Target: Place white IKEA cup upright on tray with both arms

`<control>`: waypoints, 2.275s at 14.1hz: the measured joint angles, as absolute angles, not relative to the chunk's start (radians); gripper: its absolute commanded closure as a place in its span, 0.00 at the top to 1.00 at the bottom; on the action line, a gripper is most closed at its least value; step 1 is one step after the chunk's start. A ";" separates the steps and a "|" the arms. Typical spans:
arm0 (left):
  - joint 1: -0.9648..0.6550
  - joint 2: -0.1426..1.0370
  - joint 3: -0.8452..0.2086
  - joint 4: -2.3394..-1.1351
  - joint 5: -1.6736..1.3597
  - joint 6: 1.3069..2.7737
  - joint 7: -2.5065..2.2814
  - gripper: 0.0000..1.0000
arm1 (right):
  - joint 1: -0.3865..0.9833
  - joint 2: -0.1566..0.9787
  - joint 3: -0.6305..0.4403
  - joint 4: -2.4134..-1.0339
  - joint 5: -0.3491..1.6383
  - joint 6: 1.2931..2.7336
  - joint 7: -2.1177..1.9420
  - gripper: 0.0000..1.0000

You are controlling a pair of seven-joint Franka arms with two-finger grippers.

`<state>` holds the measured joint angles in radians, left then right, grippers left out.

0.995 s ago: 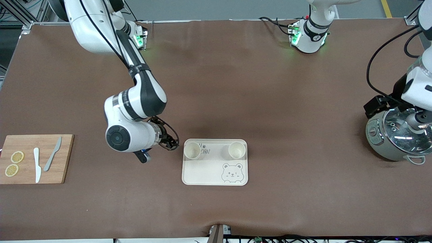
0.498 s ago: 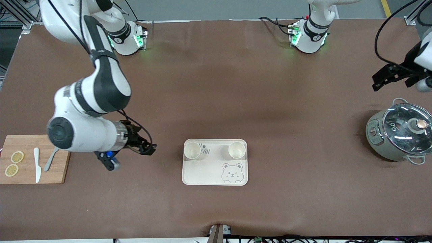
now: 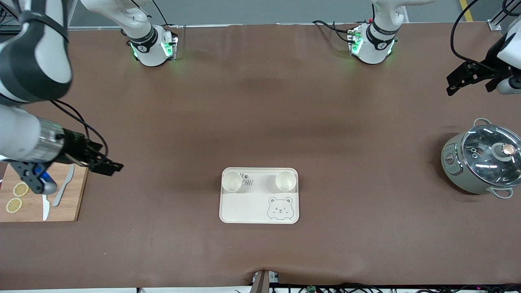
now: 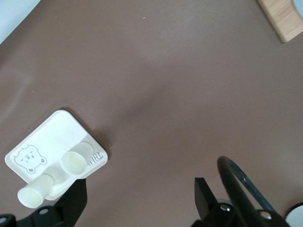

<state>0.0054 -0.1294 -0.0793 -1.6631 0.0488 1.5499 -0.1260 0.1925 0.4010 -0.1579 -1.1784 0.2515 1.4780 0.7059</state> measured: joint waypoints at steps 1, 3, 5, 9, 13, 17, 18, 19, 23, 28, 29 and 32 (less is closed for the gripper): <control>0.001 -0.129 -0.081 -1.663 0.049 1.548 -0.126 1.00 | 0.174 0.363 -0.158 -1.216 0.243 1.477 0.649 1.00; -0.002 -0.129 -0.085 -1.664 0.049 1.547 -0.126 1.00 | 0.140 0.299 -0.159 -1.268 0.195 1.468 0.504 1.00; -0.002 -0.129 -0.086 -1.665 0.049 1.546 -0.126 1.00 | 0.112 0.254 -0.159 -1.290 0.136 1.457 0.340 1.00; -0.002 -0.122 -0.086 -1.668 0.049 1.545 -0.126 1.00 | 0.070 0.175 -0.160 -1.338 0.073 1.452 0.063 1.00; -0.002 -0.114 -0.086 -1.668 0.049 1.546 -0.129 1.00 | 0.068 0.011 -0.159 -1.550 0.016 1.557 -0.067 1.00; -0.002 -0.112 -0.086 -1.659 0.049 1.549 -0.134 1.00 | 0.066 -0.019 -0.159 -1.582 0.006 1.602 -0.083 1.00; -0.002 -0.111 -0.086 -1.658 0.049 1.549 -0.134 1.00 | 0.064 -0.006 -0.159 -1.564 0.006 1.609 -0.083 1.00; -0.001 -0.110 -0.086 -1.658 0.049 1.549 -0.134 1.00 | 0.059 0.007 -0.159 -1.551 0.011 1.614 -0.083 1.00; 0.001 -0.104 -0.086 -1.640 0.049 1.552 -0.134 1.00 | 0.036 0.042 -0.156 -1.532 0.066 1.614 -0.083 1.00; 0.001 -0.088 -0.085 -1.631 0.049 1.552 -0.134 1.00 | 0.046 0.041 -0.138 -1.525 0.035 1.571 -0.084 1.00; 0.001 -0.086 -0.085 -1.630 0.049 1.552 -0.134 1.00 | 0.049 0.040 -0.137 -1.524 0.023 1.563 -0.084 1.00; 0.001 -0.084 -0.085 -1.629 0.049 1.552 -0.134 1.00 | 0.051 0.038 -0.136 -1.523 0.019 1.555 -0.086 1.00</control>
